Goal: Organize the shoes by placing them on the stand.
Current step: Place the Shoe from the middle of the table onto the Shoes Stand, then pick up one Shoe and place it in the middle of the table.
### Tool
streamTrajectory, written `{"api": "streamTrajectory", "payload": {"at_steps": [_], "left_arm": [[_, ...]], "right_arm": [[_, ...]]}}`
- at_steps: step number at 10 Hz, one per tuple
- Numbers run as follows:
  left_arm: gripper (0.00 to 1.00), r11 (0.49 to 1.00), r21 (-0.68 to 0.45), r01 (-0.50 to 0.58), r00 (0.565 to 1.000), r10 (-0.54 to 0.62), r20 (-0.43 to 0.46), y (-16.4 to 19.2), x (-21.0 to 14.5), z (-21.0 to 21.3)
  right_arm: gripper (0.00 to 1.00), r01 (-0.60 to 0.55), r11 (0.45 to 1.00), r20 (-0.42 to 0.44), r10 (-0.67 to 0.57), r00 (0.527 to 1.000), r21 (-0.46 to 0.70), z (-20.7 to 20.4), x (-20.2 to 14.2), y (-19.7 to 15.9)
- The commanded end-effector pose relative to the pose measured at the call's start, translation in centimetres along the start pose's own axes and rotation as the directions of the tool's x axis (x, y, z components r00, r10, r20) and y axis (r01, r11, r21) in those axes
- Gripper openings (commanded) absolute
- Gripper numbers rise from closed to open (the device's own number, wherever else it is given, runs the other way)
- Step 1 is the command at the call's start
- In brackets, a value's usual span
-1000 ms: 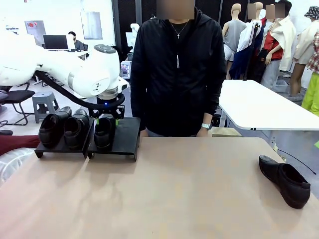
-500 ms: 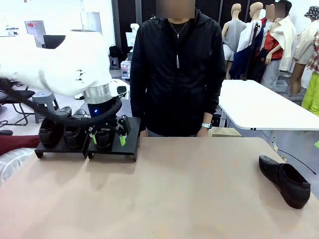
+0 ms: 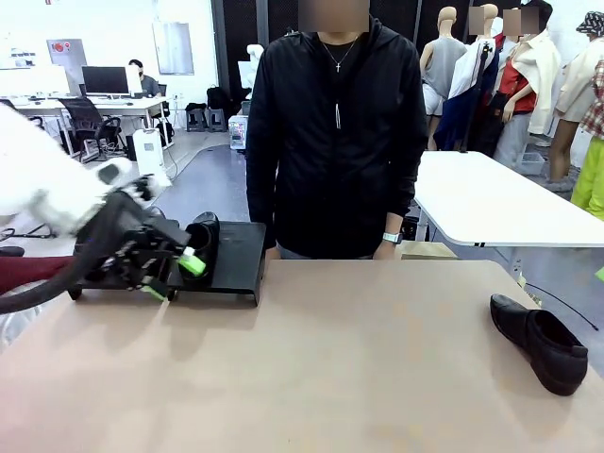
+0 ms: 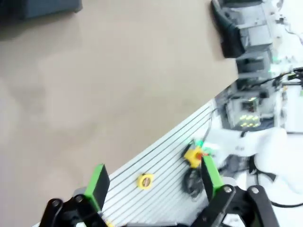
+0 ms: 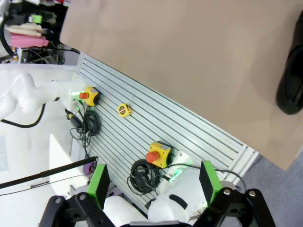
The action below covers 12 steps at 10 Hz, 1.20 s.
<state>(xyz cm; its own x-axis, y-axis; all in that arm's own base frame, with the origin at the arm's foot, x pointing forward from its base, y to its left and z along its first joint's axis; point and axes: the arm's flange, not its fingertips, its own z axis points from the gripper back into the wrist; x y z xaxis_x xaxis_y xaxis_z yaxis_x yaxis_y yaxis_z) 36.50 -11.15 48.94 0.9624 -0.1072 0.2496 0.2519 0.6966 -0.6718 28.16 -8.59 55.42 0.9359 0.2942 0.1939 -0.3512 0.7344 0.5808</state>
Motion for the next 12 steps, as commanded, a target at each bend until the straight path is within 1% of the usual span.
{"api": "streamTrajectory", "payload": {"at_steps": [1, 2, 3, 4, 5, 6, 12], "left_arm": [[1.00, 0.997, -0.010, -0.080, 0.991, 0.081, 0.109, 3.1, -2.2, 3.4], [1.00, 0.999, 0.006, -0.034, 0.998, 0.033, 0.053, 4.4, -2.0, 4.8], [1.00, 0.989, 0.066, -0.134, 0.990, 0.131, 0.060, 5.8, -1.5, 6.1], [1.00, 0.987, 0.107, -0.120, 0.992, 0.116, 0.041, 7.0, -1.1, 7.1], [1.00, 0.962, 0.245, -0.124, 0.992, 0.118, 0.038, 7.5, -0.7, 7.5], [1.00, 0.991, 0.058, -0.117, 0.990, 0.111, 0.086, 7.0, -2.3, 6.6], [1.00, 0.991, 0.058, -0.117, 0.990, 0.111, 0.086, 7.0, -2.3, 6.6]], "right_arm": [[1.00, -0.005, 1.000, 0.008, 0.005, 1.000, 0.014, 0.1, -0.1, 0.2], [1.00, -0.005, 1.000, 0.008, 0.005, 1.000, 0.014, 0.1, -0.1, 0.2], [1.00, -0.005, 1.000, 0.008, 0.005, 1.000, 0.014, 0.1, -0.1, 0.2], [1.00, -0.005, 1.000, 0.008, 0.005, 1.000, 0.014, 0.1, -0.1, 0.2], [1.00, -0.005, 1.000, 0.008, 0.005, 1.000, 0.014, 0.1, -0.1, 0.2], [1.00, -0.005, 1.000, 0.008, 0.005, 1.000, 0.014, 0.1, -0.1, 0.2], [1.00, -0.005, 1.000, 0.008, 0.005, 1.000, 0.014, 0.1, -0.1, 0.2]]}}
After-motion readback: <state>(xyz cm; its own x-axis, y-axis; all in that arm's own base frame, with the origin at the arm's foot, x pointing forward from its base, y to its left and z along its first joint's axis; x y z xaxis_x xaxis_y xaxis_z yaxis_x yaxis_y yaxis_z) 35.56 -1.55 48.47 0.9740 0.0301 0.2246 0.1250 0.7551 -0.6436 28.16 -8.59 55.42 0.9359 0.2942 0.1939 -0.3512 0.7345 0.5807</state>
